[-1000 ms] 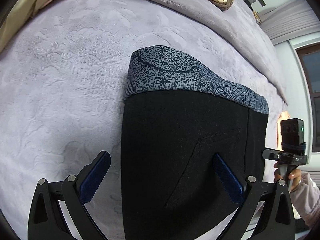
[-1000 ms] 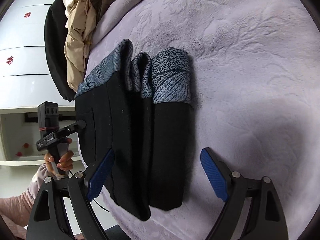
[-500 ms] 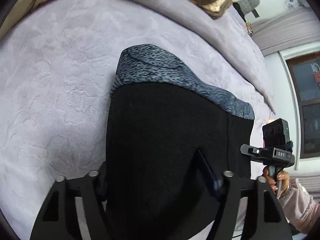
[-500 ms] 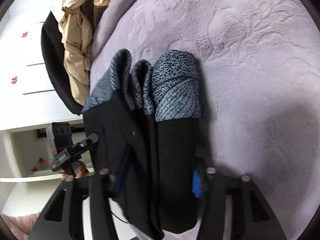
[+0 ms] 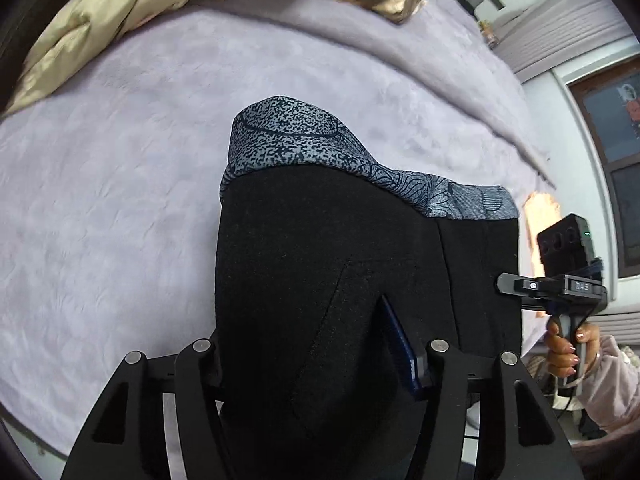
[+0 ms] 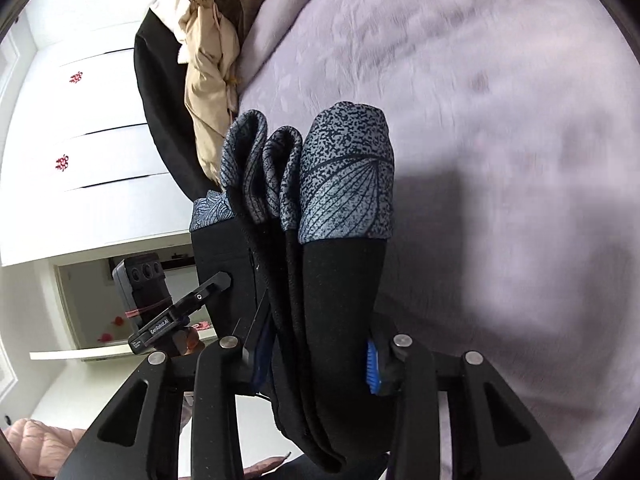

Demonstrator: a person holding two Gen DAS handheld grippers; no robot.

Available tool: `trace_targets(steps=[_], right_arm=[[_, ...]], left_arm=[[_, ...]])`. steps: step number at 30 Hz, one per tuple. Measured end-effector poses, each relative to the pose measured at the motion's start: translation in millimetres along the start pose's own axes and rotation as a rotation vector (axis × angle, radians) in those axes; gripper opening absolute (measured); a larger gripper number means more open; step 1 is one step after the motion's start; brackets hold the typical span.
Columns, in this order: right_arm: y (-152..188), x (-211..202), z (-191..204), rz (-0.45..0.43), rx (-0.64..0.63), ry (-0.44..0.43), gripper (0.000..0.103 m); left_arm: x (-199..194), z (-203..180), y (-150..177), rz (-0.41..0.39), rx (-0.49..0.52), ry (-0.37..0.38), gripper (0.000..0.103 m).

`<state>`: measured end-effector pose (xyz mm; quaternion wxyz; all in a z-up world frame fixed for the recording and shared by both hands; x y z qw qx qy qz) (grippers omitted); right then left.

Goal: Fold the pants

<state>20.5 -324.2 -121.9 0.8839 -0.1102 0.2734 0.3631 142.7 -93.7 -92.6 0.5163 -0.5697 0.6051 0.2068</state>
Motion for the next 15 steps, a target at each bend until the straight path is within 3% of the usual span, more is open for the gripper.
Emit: trace_targets(steps=[3,4,8,12,13,14,15], right_arm=[[23.0,13.3,-12.1,0.002,0.006,0.054,0.04],[27.8,18.7,-15.1,0.005,-0.003,0.087,0.041],[36.9,18.5,-14.5,-0.009,-0.1,0.243,0.06],[34.9,1.0,-6.3,-0.005,-0.191,0.389,0.061],[33.5,-3.5,-2.2,-0.018,-0.204,0.4,0.056],[30.8,-10.1,5.2,-0.044,-0.225,0.408,0.038],[28.3,-14.1,12.2,-0.064,-0.243,0.41,0.03]], left_arm=[[20.8,21.2,22.8,0.062,-0.008,-0.115,0.073],[26.4,30.6,29.8,0.068,-0.021,-0.157,0.081],[11.1,44.7,31.8,0.011,-0.084,-0.226,0.085],[-23.3,44.5,25.0,-0.07,-0.047,-0.343,0.085],[-32.0,41.3,23.7,-0.089,-0.042,-0.36,0.085],[-38.1,39.0,23.8,-0.098,-0.04,-0.372,0.085],[-41.8,36.5,24.2,-0.102,-0.035,-0.382,0.085]])
Point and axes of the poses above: each gripper's, at about its wrist camera, not at the fingertips, and x roughly the way its jaws point, z to its left, y to its underside, the point moved 4 cm from there along x, roughly the way its jaws point, and after that the axes turned 14 degrees about -z, right-handed, at the moved point
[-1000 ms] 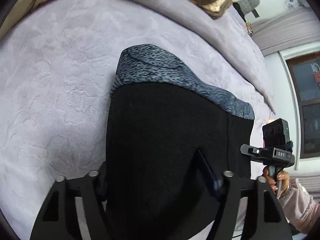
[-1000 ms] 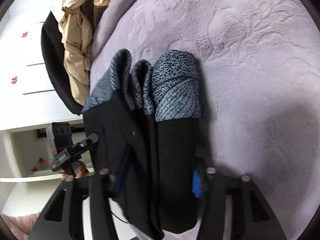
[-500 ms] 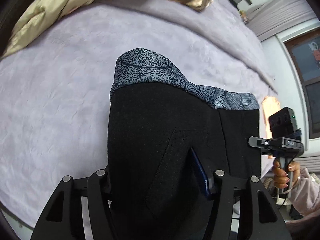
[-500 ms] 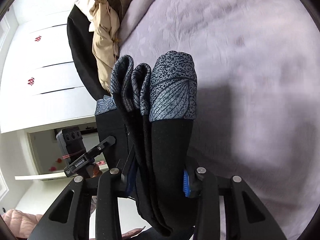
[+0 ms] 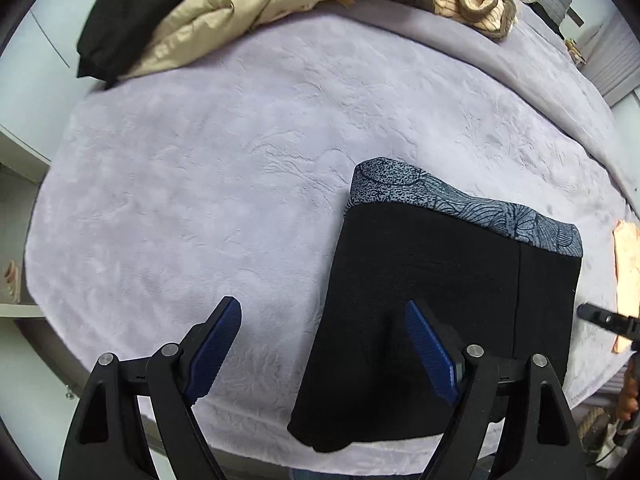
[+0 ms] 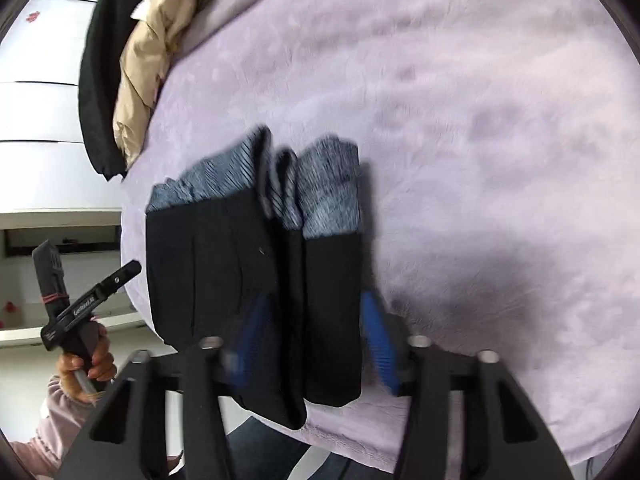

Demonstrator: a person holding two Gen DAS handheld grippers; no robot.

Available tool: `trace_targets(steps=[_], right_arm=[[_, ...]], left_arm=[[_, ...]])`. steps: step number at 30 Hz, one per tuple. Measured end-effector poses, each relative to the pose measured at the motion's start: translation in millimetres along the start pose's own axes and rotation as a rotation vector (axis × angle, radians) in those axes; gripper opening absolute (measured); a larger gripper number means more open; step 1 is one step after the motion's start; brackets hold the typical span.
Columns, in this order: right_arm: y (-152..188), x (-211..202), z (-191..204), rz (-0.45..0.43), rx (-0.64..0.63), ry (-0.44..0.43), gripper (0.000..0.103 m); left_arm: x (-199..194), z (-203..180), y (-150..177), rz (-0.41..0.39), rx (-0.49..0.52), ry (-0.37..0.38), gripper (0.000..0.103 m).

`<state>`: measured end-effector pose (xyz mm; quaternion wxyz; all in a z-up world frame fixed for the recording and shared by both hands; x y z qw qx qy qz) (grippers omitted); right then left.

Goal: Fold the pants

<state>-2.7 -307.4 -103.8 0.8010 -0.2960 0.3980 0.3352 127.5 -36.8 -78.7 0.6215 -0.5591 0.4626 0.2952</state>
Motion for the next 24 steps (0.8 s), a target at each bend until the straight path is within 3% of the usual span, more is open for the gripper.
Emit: trace_targets(steps=[1,4,8,10,11,17,22,24], right_arm=[[-1.6,-9.4,-0.2,-0.024,-0.019,0.001,0.026],[-11.5,-17.7,22.3,-0.076,-0.065,-0.005,0.026],[-18.4,5.0,50.4,-0.061,-0.149,0.062,0.027],[-15.4,14.8,56.9,-0.045,-0.178,0.092,0.031],[-15.0,22.5,61.1,-0.032,-0.186,0.106,0.036],[-0.2,43.3,41.8,0.041,-0.213,0.223,0.04],[8.6,33.2,28.2,0.043,-0.187,0.21,0.044],[12.1,29.7,26.8,0.044,-0.191,0.219,0.05]], left_arm=[[-4.7,-3.2,1.4,-0.005,0.01,-0.014,0.085],[-14.9,-10.8,12.2,0.002,0.047,-0.065,0.085],[-12.2,-32.4,27.7,0.03,0.066,-0.059,0.085],[-15.7,-40.0,35.0,0.038,0.074,-0.059,0.103],[-18.5,-43.2,37.9,0.036,0.077,-0.061,0.103],[-34.9,-51.0,47.3,0.057,0.064,-0.073,0.103],[-49.7,-53.8,46.7,0.046,0.074,-0.101,0.103],[-52.4,-55.5,46.1,0.042,0.083,-0.111,0.103]])
Point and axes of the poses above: each gripper's, at about its wrist camera, not at the fingertips, and x roughly the way its jaws point, z to its left, y to its underside, the point moved 4 cm from there along x, roughly the way its jaws point, and after that the axes turned 14 degrees about -z, right-handed, at the moved point
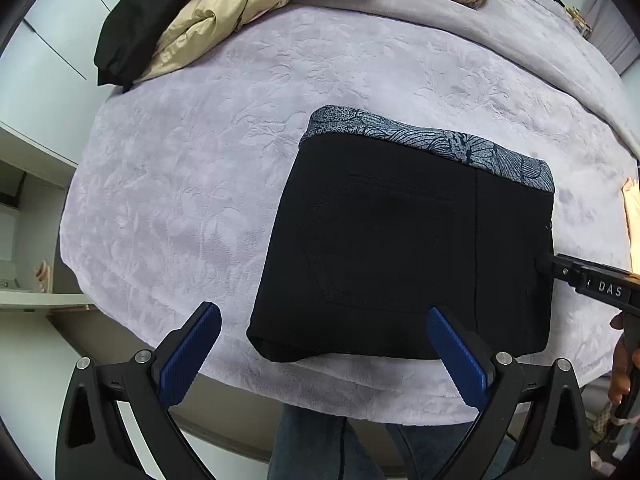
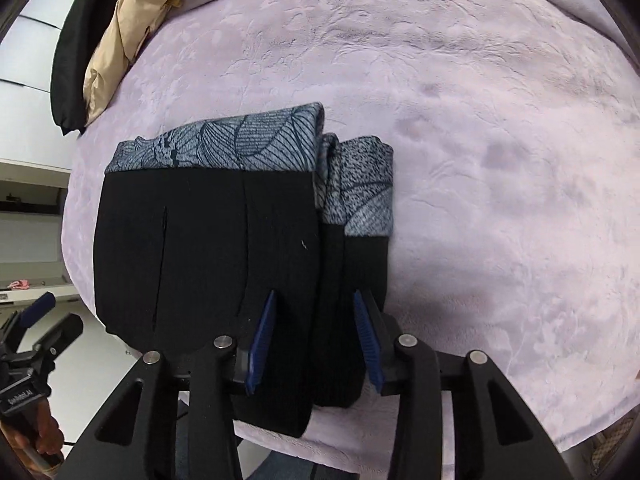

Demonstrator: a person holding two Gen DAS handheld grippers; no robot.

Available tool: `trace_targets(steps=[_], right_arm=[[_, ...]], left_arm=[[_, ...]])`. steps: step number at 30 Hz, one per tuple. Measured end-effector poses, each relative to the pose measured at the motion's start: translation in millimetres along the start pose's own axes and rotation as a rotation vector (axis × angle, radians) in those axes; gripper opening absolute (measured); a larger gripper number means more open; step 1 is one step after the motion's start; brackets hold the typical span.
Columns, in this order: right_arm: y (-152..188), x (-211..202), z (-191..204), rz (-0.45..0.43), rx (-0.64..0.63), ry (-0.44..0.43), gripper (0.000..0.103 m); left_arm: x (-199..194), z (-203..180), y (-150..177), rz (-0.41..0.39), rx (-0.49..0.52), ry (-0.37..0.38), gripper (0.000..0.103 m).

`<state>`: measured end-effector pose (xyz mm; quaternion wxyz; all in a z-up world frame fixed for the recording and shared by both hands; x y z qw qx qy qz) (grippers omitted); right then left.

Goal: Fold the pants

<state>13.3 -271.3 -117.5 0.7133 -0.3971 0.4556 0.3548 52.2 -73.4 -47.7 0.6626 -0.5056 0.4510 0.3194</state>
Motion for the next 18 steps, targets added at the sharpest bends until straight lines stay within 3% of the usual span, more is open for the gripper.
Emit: trace_targets(steps=[8,15,18], right_arm=[[21.1,-14.0,-15.1,0.019,0.086,0.005,0.061],[33.5,-35.3,-21.1,-0.015,0.135,0.05,0.068],[33.7,-41.2,-15.6,-0.031,0.135,0.068,0.076]], left_arm=[[-4.7,-11.4,-6.0,-0.008,0.062,-0.005,0.103],[-0.7,-16.8,-12.5,-0.01,0.118,0.019,0.103],[-0.5,-15.4,-14.7,-0.009,0.131,0.023,0.103]])
Point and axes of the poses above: each gripper's, at about its wrist camera, not at the fingertips, and x roughly the way its jaws point, z to its left, y to its underside, the point moved 4 cm from there along x, roughly the way its jaws point, and after that the axes turned 14 degrees about -z, right-handed, at the moved point
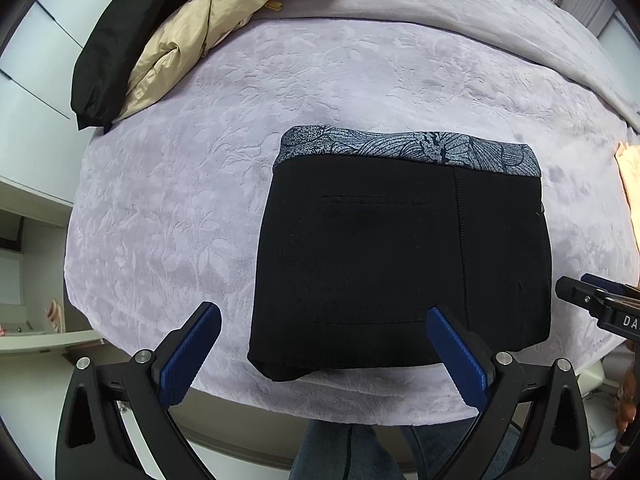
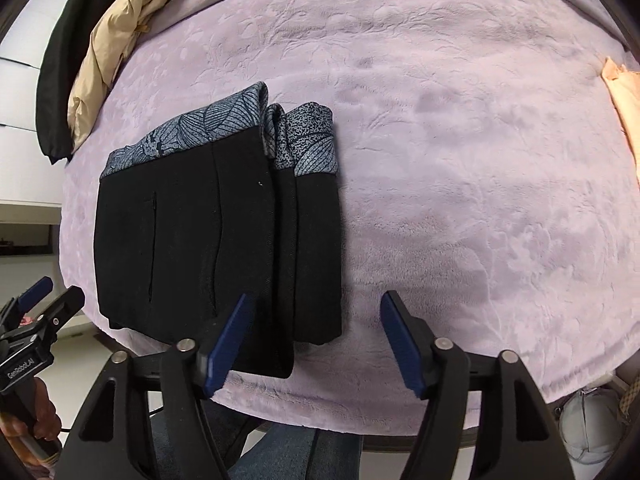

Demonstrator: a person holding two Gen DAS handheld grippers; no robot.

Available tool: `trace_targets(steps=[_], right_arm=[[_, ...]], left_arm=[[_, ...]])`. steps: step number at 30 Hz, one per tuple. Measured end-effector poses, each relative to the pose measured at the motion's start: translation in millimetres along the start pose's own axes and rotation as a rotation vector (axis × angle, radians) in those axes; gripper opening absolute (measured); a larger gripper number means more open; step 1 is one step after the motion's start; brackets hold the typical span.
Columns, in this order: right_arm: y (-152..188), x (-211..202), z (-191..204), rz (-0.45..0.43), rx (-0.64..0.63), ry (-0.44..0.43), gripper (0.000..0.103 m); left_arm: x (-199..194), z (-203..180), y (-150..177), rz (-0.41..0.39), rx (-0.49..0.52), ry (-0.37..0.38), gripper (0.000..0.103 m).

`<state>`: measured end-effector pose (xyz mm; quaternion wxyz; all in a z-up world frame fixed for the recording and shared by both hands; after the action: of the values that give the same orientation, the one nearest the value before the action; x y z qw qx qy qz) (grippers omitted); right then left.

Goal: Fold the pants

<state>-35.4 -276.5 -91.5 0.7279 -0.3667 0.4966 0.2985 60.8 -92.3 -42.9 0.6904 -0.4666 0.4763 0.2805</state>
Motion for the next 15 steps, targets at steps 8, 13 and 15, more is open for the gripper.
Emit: trace_targets(steps=[8,13,15], right_arm=[[4.8,-8.2,32.0,-0.042,-0.05,0.033,0.085],[10.1,-12.6,48.4,-0.067,-0.067,0.076,0.089],[11.2,-14.8,53.1,-0.075,-0.076,0.089,0.09]], left_arm=[[2.1,7.7,1.9,-0.013,0.006,0.017,0.103],[1.0,12.6,3.9,-0.021,0.007,0.023,0.103],[0.8,15.2,5.1,-0.022,0.004,0.023,0.103]])
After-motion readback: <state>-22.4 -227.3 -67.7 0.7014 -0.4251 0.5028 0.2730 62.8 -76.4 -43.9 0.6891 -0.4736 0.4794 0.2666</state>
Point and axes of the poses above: each gripper's, at about its wrist camera, not at the fingertips, and x roughly the way its jaws point, z to its left, y to its underside, the point moved 4 cm from there along x, roughly the way its jaws point, and after that the axes turned 14 degrees about -z, right-handed, at the moved point
